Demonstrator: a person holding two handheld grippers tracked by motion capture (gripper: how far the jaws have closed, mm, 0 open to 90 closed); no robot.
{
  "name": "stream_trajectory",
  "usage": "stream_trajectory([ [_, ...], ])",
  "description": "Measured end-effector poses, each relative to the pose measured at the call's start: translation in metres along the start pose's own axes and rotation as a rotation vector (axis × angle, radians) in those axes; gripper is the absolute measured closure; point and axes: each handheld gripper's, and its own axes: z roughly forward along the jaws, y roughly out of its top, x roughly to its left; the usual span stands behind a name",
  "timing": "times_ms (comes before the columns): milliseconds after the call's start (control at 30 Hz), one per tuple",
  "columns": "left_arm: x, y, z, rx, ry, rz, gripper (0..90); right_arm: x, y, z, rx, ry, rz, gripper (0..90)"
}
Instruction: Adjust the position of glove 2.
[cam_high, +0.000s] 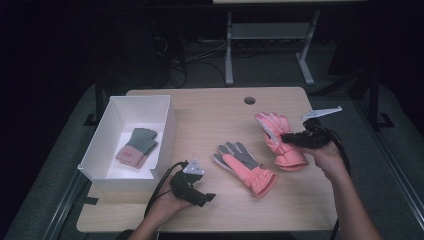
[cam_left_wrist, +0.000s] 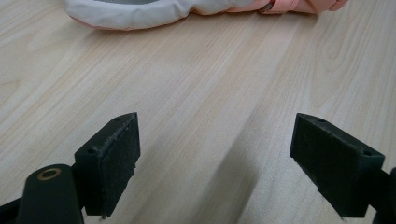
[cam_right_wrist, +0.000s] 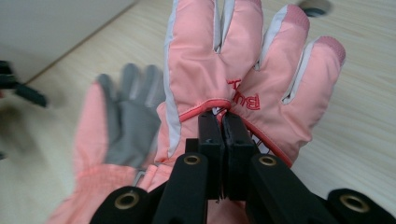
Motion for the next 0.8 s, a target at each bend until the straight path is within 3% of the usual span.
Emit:
stream_trajectory([
  [333,0.0,0.0,0.001,0.001,-0.003,-0.005,15.6,0.043,0.015,0.012,0.034,0.13,-0.125,88.2],
  [533,-0.002,0.0,0.002,-0.004,-0.006,-0.008,15.6,0.06,0.017,0.022,0.058,0.192,-0.173,88.2],
  [800,-0.002,-0.001,0.003,0.002,-0.008,-0.01,15.6,0.077,0.019,0.042,0.112,0.226,-0.243,88.0],
])
